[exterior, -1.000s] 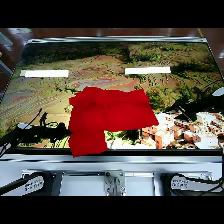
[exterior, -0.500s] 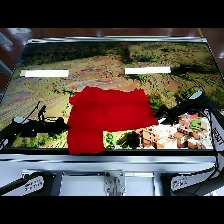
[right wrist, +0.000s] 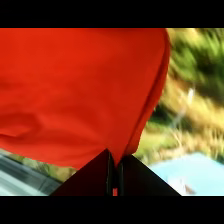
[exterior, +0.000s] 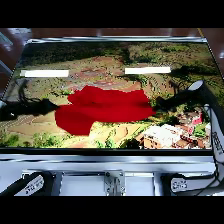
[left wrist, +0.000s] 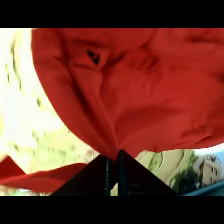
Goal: Fold the shirts.
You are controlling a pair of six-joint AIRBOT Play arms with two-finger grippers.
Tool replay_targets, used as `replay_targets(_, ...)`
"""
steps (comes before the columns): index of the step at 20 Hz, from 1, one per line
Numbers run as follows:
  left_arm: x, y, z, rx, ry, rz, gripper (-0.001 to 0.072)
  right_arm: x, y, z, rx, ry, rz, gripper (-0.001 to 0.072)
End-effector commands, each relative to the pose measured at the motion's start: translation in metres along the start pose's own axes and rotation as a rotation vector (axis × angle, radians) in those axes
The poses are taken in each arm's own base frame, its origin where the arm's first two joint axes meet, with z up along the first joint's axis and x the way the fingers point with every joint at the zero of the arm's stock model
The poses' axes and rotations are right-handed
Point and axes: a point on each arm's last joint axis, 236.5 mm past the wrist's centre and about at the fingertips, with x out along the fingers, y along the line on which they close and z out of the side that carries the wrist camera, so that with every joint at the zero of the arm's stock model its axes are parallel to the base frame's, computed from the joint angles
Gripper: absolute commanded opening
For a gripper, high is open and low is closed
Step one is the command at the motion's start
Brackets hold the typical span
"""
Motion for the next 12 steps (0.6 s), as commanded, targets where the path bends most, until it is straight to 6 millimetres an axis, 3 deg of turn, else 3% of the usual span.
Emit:
replay_targets(1, -0.133, -0.110, 0.092, 0.365, -0.376, 0.034, 0.0043, -0.148, 0.101, 0.059, -0.374, -0.428, -0.045, 0.0069)
replay_targets(3, -0.262, -0.216, 0.120, 0.599, -0.748, 0.038, 0.0043, -0.295, 0.185, 0.063, -0.571, -0.851, -0.141, 0.0069)
replay_targets(4, -0.332, -0.267, 0.116, 0.698, -0.957, 0.040, 0.0043, -0.374, 0.228, 0.044, -0.642, -1.095, -0.188, 0.0069)
replay_targets(5, -0.389, -0.308, 0.101, 0.769, -1.128, 0.028, 0.0044, -0.438, 0.258, 0.015, -0.639, -1.296, -0.198, 0.0069)
replay_targets(6, -0.432, -0.339, 0.082, 0.807, -1.258, 0.003, 0.0044, -0.488, 0.282, -0.023, -0.608, -1.452, -0.179, 0.0068)
replay_targets(7, -0.465, -0.361, 0.059, 0.820, -1.350, -0.035, 0.0044, -0.517, 0.297, -0.059, -0.589, -1.542, -0.157, 0.0068)
replay_targets(9, -0.489, -0.377, 0.028, 0.861, -1.412, -0.025, 0.0044, -0.537, 0.308, -0.108, -0.577, -1.604, -0.162, 0.0069)
replay_targets(10, -0.489, -0.373, 0.022, 0.870, -1.405, 0.015, 0.0044, -0.536, 0.304, -0.124, -0.567, -1.594, -0.190, 0.0069)
replay_targets(12, -0.483, -0.351, 0.025, 0.791, -1.355, 0.094, 0.0044, -0.522, 0.276, -0.134, -0.498, -1.508, -0.301, 0.0069)
